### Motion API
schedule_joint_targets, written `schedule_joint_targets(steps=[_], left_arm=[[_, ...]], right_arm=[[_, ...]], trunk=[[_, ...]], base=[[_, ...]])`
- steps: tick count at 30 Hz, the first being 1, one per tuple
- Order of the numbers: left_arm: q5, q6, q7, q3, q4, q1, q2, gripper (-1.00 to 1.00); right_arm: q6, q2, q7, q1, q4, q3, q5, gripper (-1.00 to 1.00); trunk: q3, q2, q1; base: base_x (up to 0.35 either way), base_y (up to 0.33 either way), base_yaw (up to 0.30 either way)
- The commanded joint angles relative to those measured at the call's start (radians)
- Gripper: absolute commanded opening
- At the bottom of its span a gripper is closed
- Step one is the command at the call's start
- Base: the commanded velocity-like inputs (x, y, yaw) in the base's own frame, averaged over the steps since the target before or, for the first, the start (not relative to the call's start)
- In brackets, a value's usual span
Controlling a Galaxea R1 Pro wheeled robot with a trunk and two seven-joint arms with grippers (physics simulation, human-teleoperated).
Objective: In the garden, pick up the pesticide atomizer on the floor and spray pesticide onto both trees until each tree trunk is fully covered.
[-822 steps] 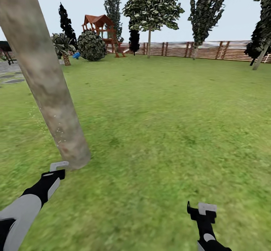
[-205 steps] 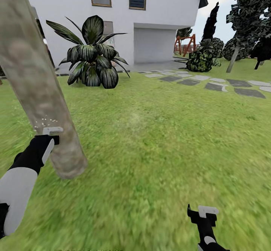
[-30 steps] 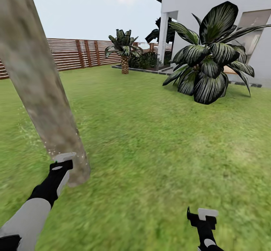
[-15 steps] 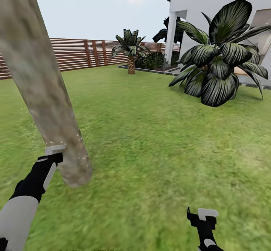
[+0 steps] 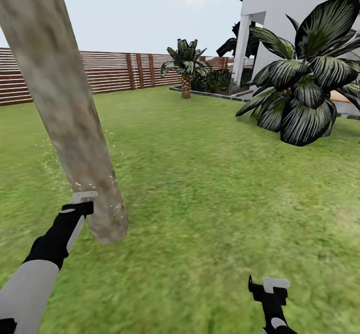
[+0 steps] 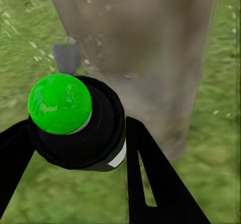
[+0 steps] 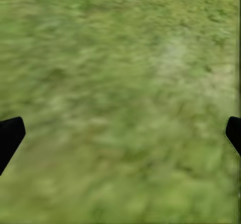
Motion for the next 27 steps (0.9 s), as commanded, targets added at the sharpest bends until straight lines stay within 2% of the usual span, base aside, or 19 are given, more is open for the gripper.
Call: schedule_joint_targets(steps=[1, 12, 15, 21, 23, 25, 27], left_arm=[[0.000, 0.001, 0.000, 0.000, -0.014, 0.002, -0.001, -1.00], [-0.001, 0.055, 0.000, -0.002, -0.066, -0.001, 0.000, -1.00], [-0.002, 0.077, 0.000, 0.003, -0.082, 0.006, 0.009, -1.00], [-0.003, 0.080, 0.001, -0.001, -0.085, 0.009, -0.001, -1.00], [-0.002, 0.080, 0.001, 0.003, -0.084, 0.010, 0.008, -1.00], [-0.002, 0.080, 0.002, 0.032, -0.079, 0.011, 0.031, -1.00], [-0.002, 0.079, 0.002, 0.054, -0.073, 0.011, 0.043, -1.00]], right_arm=[[0.000, 0.000, 0.000, 0.000, 0.000, 0.000, 0.000, 1.00], [0.000, 0.000, 0.000, 0.000, 0.000, 0.000, 0.000, 1.00], [0.000, 0.000, 0.000, 0.000, 0.000, 0.000, 0.000, 1.00], [0.000, 0.000, 0.000, 0.000, 0.000, 0.000, 0.000, 1.00], [0.000, 0.000, 0.000, 0.000, 0.000, 0.000, 0.000, 1.00], [0.000, 0.000, 0.000, 0.000, 0.000, 0.000, 0.000, 1.00], [0.000, 0.000, 0.000, 0.000, 0.000, 0.000, 0.000, 1.00]], trunk=[[0.000, 0.000, 0.000], [0.000, 0.000, 0.000], [0.000, 0.000, 0.000], [0.000, 0.000, 0.000], [0.000, 0.000, 0.000], [0.000, 0.000, 0.000], [0.000, 0.000, 0.000]], base=[[0.031, -0.270, 0.001], [0.154, -0.244, 0.000], [0.025, -0.268, 0.000], [0.001, -0.273, 0.068], [0.000, -0.273, 0.254], [0.000, -0.273, 0.273], [0.000, -0.273, 0.276]])
